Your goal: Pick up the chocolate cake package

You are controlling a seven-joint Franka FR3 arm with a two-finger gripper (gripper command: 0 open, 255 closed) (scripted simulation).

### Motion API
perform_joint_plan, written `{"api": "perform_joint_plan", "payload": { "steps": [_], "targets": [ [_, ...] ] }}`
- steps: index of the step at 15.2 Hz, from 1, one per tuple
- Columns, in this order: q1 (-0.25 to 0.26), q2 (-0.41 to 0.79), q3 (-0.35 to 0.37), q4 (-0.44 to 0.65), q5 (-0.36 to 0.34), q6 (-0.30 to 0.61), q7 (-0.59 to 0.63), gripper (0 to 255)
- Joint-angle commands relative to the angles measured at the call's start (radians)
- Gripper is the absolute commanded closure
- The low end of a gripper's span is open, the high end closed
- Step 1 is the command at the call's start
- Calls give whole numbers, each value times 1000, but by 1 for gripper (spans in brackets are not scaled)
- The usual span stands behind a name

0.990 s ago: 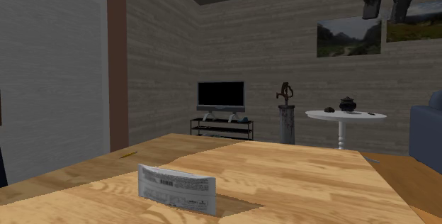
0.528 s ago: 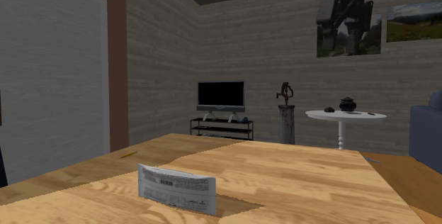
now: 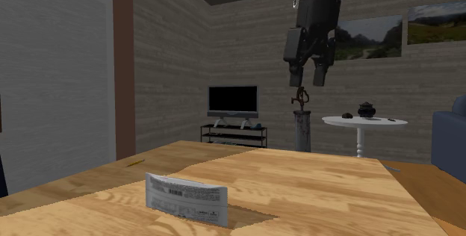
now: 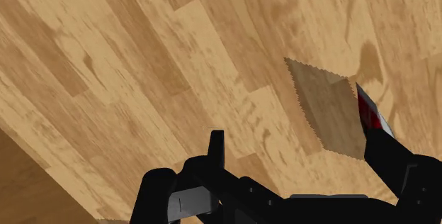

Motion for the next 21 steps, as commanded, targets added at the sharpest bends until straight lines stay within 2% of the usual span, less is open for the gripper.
{"api": "perform_joint_plan", "payload": {
  "steps": [1, 11, 21],
  "targets": [
    [10, 62, 8, 19, 1, 41, -18, 0],
    [65, 391, 68, 190, -26, 182, -72, 0],
    [142, 726, 114, 445, -94, 237, -113, 0]
  ]
}}
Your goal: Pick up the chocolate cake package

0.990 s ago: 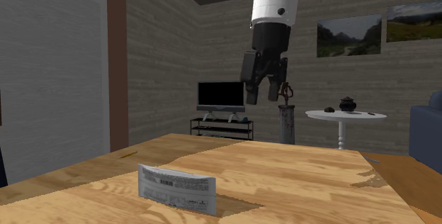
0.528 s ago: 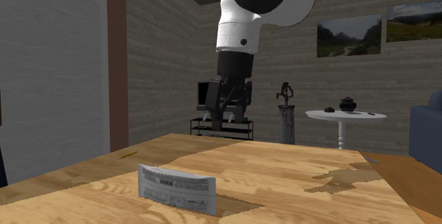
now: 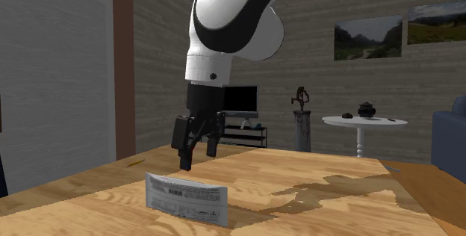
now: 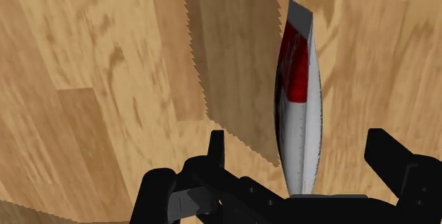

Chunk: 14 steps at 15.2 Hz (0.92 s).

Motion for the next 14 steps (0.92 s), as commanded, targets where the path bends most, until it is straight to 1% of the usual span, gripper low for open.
{"api": "perform_joint_plan", "payload": {
  "steps": [1, 2, 3, 10, 12, 13, 14],
  "targets": [
    [18, 73, 6, 67, -16, 2, -12, 0],
    [28, 107, 9, 98, -24, 2, -17, 0],
    [28, 109, 9, 99, -24, 2, -17, 0],
    [35, 161, -1, 71, -41, 81, -7, 0],
    [35, 161, -1, 71, -41, 81, -7, 0],
    [34, 160, -1, 68, -41, 83, -8, 255],
    [34, 161, -1, 70, -41, 82, -8, 255]
  ]
}}
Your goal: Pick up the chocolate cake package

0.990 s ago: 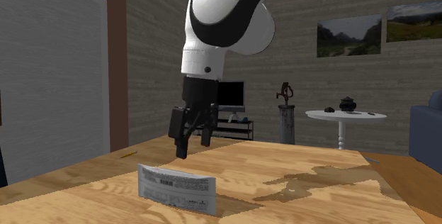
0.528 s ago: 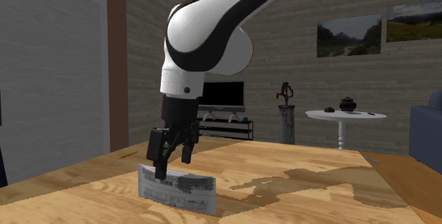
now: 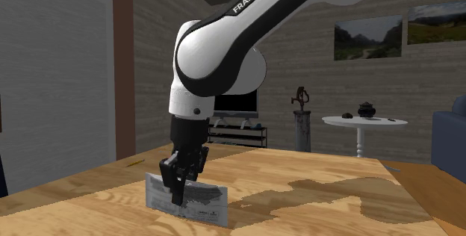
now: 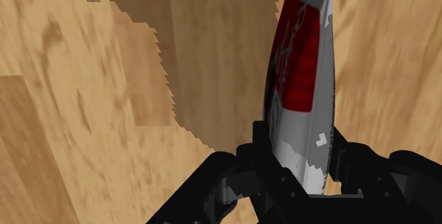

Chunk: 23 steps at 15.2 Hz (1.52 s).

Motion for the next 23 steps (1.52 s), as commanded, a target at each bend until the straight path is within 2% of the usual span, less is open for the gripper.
{"api": "perform_joint_plan", "payload": {
  "steps": [1, 8, 23],
  "targets": [
    [0, 1, 0, -1, 0, 1, 0, 255],
    [1, 0, 0, 0, 0, 0, 1, 255],
    [-10, -94, 18, 70, 32, -161, -18, 255]
  ]
}}
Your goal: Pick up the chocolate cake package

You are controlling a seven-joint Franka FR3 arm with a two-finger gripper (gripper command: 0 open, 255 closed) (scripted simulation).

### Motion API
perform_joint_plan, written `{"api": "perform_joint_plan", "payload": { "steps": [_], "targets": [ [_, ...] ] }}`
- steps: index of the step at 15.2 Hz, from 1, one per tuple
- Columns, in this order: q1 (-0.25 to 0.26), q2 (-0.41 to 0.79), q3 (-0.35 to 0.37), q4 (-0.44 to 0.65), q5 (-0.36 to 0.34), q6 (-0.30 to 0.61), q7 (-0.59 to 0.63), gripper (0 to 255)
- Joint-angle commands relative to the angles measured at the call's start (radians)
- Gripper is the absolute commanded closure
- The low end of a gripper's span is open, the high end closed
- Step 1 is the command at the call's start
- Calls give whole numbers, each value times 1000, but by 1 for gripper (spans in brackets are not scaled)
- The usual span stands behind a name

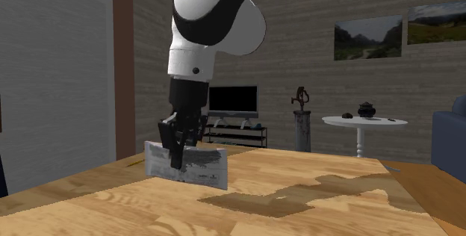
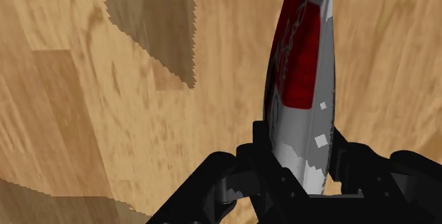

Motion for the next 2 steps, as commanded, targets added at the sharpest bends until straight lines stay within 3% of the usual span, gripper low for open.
{"api": "perform_joint_plan", "payload": {
  "steps": [1, 2],
  "targets": [
    [-2, -8, 1, 5, 3, -13, -2, 255],
    [-2, -8, 1, 5, 3, -13, -2, 255]
  ]
}}
